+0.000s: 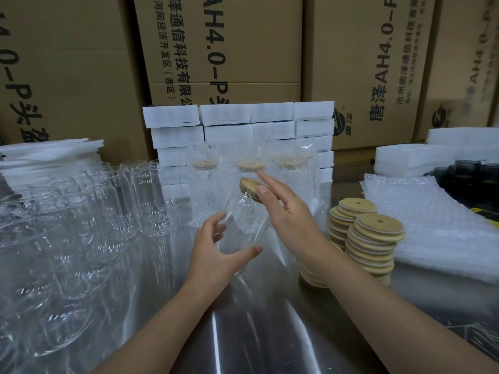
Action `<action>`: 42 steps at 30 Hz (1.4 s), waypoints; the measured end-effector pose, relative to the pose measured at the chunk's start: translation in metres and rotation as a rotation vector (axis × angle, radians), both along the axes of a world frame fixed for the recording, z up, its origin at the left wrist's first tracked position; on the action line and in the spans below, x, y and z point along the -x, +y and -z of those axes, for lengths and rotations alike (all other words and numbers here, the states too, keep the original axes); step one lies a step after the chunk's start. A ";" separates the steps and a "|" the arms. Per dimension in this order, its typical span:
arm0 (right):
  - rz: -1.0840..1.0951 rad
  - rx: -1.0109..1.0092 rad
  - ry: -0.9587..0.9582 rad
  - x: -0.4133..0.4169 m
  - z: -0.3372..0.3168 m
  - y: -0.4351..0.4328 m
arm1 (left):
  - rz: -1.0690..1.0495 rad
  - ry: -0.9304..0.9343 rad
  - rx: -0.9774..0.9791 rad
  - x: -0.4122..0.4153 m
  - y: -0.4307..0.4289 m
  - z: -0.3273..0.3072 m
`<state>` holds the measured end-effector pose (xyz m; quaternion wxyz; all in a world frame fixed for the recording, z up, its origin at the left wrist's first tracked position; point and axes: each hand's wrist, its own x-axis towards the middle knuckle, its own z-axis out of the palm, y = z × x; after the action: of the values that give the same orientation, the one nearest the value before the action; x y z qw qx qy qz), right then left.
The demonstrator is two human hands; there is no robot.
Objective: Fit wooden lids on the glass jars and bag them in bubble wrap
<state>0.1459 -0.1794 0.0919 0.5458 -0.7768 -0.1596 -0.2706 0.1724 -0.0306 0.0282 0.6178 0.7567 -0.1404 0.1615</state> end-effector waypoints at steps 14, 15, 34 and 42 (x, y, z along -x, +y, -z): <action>0.987 0.858 0.899 -0.002 -0.049 -0.182 | -0.007 0.114 0.255 0.004 -0.002 -0.008; 0.949 0.889 0.940 -0.003 -0.043 -0.189 | -0.006 0.120 0.276 0.003 -0.002 -0.009; 0.265 0.341 0.214 0.022 -0.082 -0.044 | -0.192 0.005 0.369 0.006 0.003 -0.018; 0.109 0.589 0.361 -0.018 0.026 0.029 | -0.266 -0.164 0.421 0.010 0.009 -0.026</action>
<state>0.1641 -0.1501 0.0657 0.3025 -0.9436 -0.0901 -0.1001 0.1627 -0.0216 0.0540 0.7215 0.6076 -0.0528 0.3278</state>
